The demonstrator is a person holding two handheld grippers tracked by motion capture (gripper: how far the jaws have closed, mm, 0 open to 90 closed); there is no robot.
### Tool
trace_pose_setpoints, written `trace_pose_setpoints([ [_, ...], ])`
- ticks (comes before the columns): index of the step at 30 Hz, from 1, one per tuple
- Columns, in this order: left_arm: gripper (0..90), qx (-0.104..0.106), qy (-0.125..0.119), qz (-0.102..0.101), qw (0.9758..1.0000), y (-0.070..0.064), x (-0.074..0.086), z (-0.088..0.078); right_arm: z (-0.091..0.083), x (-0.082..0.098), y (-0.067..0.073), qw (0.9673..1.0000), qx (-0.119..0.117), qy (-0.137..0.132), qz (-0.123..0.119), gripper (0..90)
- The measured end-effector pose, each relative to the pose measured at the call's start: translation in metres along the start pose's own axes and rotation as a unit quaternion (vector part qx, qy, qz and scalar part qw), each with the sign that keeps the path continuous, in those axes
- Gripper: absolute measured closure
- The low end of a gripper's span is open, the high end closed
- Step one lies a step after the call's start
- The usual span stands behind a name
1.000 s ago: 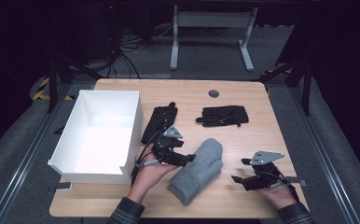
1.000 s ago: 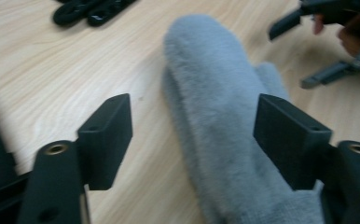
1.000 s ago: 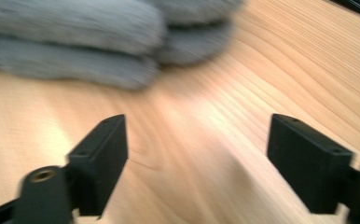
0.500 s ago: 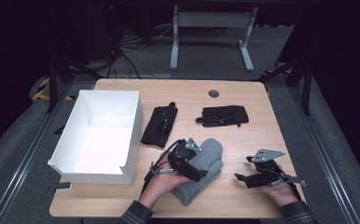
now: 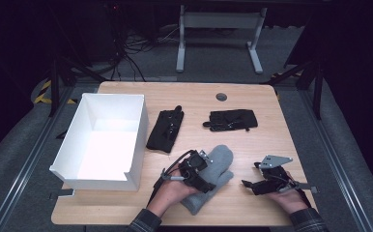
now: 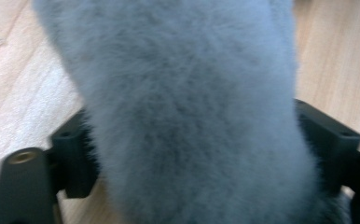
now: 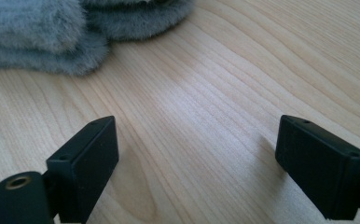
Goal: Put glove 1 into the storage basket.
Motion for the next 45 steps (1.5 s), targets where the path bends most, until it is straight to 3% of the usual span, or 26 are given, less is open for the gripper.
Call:
trace_pose_setpoints([
  [4, 38.4, 0.014, 0.006, 0.003, 0.9999, -0.003, 0.000, -0.001, 0.001, 0.000, 0.000, 1.0000, -0.002, -0.007, 0.002, 11.6],
  [5, 38.4, 0.022, 0.006, 0.001, 0.9997, -0.003, 0.000, -0.001, 0.001, 0.001, 0.000, 1.0000, -0.002, -0.008, 0.001, 11.5],
  [6, 46.9, 0.036, 0.011, -0.003, 0.9993, -0.003, 0.000, -0.001, 0.002, 0.001, 0.000, 0.9999, 0.000, -0.013, 0.002, 10.7],
  [7, 50.9, 0.036, 0.011, -0.003, 0.9993, -0.003, 0.000, -0.001, 0.002, 0.001, 0.000, 0.9999, 0.000, -0.013, 0.002, 10.7],
  [9, 55.7, 0.055, 0.014, -0.008, 0.9983, -0.002, 0.001, -0.001, 0.003, 0.002, 0.000, 0.9998, 0.000, -0.021, 0.001, 8.5],
  [13, 63.9, 0.061, 0.014, -0.008, 0.9980, -0.003, 0.000, -0.002, 0.003, 0.002, 0.000, 0.9997, -0.002, -0.023, 0.002, 8.2],
  [26, 66.8, 0.053, 0.002, 0.009, 0.9986, -0.011, -0.005, -0.023, 0.003, 0.002, 0.000, 0.9998, -0.001, -0.022, 0.003, 8.1],
  [37, 66.6, 0.032, -0.021, 0.002, 0.9993, -0.010, -0.012, -0.052, 0.003, 0.002, 0.000, 0.9998, -0.001, -0.022, 0.003, 7.9],
  [45, 66.6, 0.010, -0.037, -0.012, 0.9992, -0.007, -0.025, -0.086, 0.003, 0.002, 0.000, 0.9998, -0.001, -0.022, 0.003, 7.9],
])
Point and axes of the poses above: each handheld gripper's, and its own axes: z roughly forward along the jaws, x roughly out of its underside, y roughly to its left, the point moved 6 cm from there along z, roughly forward along the jaws, and after that the axes turned 6 degrees about -z, right-handed, at the moved point
